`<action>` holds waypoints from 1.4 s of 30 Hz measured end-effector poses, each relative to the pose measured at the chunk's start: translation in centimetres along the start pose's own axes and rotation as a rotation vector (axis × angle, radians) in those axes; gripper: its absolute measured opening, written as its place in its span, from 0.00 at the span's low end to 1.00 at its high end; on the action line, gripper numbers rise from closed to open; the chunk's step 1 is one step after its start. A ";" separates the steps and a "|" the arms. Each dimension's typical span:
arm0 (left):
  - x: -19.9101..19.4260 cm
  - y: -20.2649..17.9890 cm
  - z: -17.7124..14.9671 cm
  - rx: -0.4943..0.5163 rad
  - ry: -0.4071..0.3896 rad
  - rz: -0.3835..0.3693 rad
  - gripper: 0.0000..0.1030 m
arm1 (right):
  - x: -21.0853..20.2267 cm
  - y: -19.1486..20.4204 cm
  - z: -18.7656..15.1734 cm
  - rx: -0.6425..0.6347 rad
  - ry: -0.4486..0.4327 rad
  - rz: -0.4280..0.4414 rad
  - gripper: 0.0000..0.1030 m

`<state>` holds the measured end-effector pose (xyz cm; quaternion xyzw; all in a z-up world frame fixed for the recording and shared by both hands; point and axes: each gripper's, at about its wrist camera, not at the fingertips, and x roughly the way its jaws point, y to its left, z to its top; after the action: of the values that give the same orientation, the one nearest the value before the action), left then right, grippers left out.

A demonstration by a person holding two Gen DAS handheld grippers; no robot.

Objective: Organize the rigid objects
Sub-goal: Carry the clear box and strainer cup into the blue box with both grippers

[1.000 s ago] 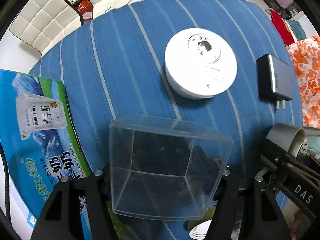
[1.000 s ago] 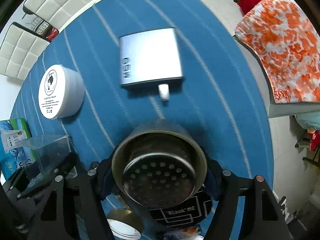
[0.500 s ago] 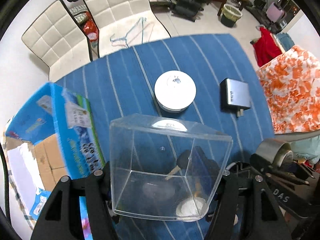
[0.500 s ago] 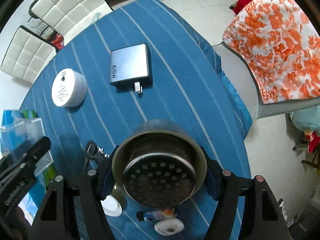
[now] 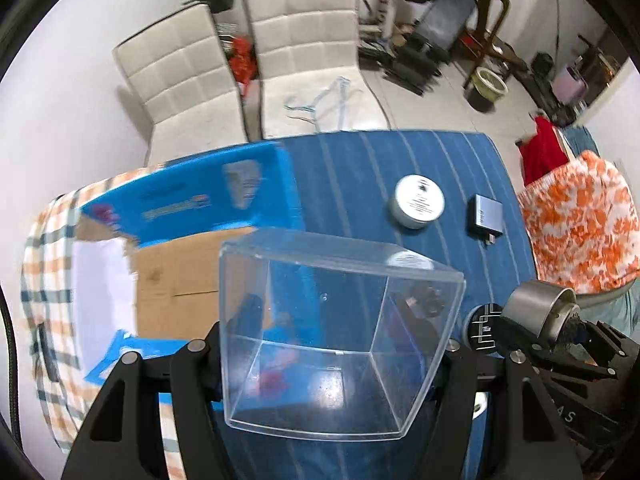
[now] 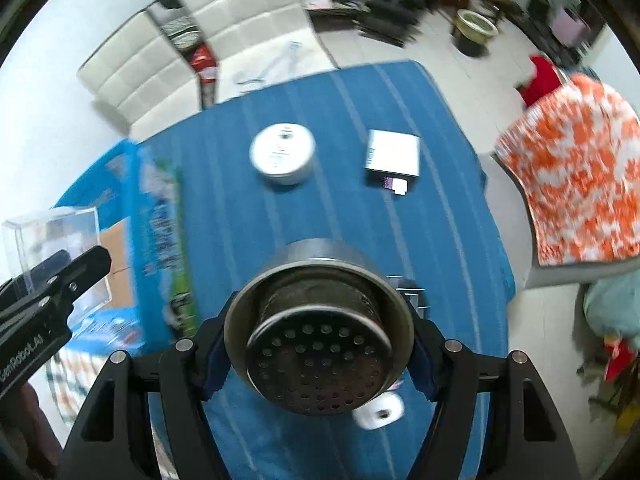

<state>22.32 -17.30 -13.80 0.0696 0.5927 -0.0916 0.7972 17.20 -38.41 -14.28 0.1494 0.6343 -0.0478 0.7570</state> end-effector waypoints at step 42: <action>18.6 26.1 1.6 -0.329 0.349 -0.379 0.61 | 21.8 30.0 8.0 -0.184 0.249 0.073 0.71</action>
<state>35.01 6.58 -31.14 -0.1575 0.7298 -0.1283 0.6527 36.82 -9.60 -29.36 0.1071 0.7192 0.0571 0.6841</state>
